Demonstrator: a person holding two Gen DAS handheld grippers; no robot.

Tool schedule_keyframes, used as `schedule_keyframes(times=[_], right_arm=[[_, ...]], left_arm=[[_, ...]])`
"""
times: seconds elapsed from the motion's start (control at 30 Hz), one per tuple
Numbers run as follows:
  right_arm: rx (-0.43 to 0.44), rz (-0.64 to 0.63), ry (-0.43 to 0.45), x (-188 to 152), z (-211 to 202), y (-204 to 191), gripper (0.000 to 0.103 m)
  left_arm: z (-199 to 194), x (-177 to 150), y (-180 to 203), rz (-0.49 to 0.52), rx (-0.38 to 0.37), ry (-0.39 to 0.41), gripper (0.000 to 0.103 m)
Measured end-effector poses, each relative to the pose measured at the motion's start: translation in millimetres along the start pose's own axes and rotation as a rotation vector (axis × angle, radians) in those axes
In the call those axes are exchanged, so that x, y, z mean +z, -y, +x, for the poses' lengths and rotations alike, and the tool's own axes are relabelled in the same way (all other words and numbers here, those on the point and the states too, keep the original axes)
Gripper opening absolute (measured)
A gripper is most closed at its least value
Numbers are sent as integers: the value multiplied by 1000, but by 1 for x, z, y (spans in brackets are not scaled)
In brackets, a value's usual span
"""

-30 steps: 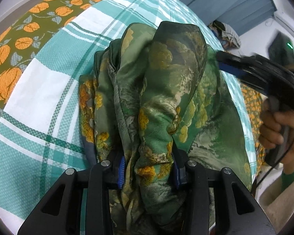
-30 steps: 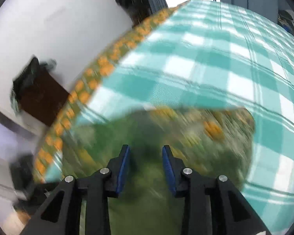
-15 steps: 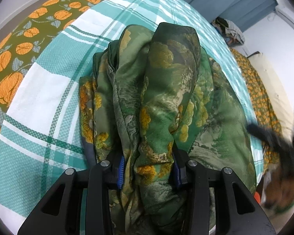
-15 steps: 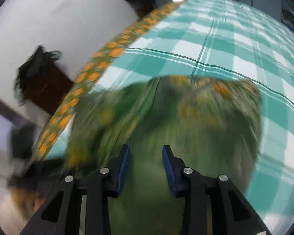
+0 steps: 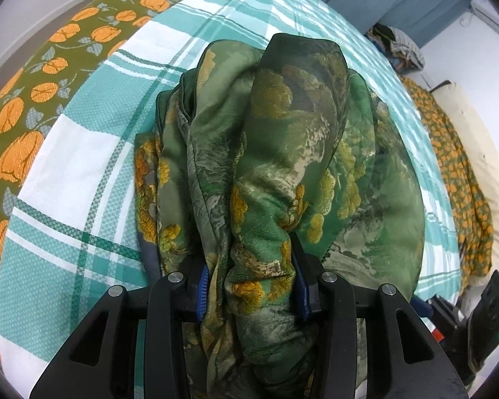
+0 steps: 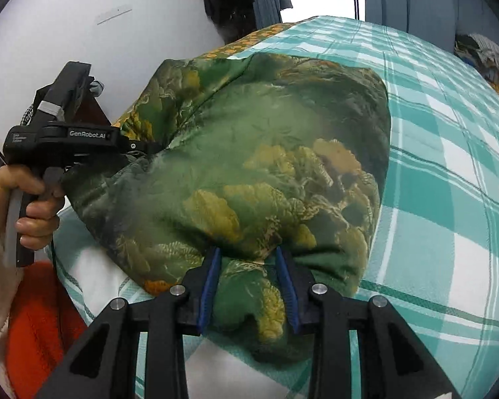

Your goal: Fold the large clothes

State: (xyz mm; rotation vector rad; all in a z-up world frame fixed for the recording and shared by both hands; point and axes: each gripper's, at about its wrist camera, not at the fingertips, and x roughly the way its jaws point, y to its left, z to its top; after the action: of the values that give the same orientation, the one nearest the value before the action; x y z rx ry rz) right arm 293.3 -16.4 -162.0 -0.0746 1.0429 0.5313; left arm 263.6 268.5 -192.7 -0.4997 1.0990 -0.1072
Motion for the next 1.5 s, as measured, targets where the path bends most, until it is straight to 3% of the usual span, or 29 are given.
schedule_keyframes(times=[0.2, 0.27, 0.33, 0.4, 0.53, 0.63, 0.73, 0.8, 0.9, 1.1, 1.3, 1.5], right_arm=[[12, -10, -6, 0, -11, 2, 36], [-10, -6, 4, 7, -23, -3, 36], [-19, -19, 53, 17, -42, -12, 36], [3, -38, 109, 31, -56, -23, 36], [54, -98, 118, 60, -45, -45, 36], [117, -123, 83, 76, -13, -66, 36], [101, -145, -32, 75, 35, -83, 36], [91, -131, -55, 66, 51, -85, 36], [77, -159, -45, 59, 51, -86, 36], [103, -153, -64, 58, 51, -78, 36], [90, -154, -50, 53, 55, -78, 36], [88, -149, -50, 52, 55, -79, 36]], left_arm=[[-11, 0, 2, -29, 6, 10, 47], [-29, -3, 6, -47, 4, 35, 54], [-49, -9, 7, -53, -5, 64, 68], [-76, -18, 2, -56, -31, 113, 73], [-104, -35, -47, -161, -50, 177, 86], [-93, -41, -82, -271, -61, 166, 86], [-68, -40, -104, -346, -175, 142, 86], [-48, -34, -105, -345, -220, 107, 86], [-20, -24, -95, -320, -256, 63, 87], [-3, -12, -94, -363, -422, 108, 93], [14, -7, -85, -362, -569, 89, 94], [16, -1, -78, -348, -591, 91, 95]])
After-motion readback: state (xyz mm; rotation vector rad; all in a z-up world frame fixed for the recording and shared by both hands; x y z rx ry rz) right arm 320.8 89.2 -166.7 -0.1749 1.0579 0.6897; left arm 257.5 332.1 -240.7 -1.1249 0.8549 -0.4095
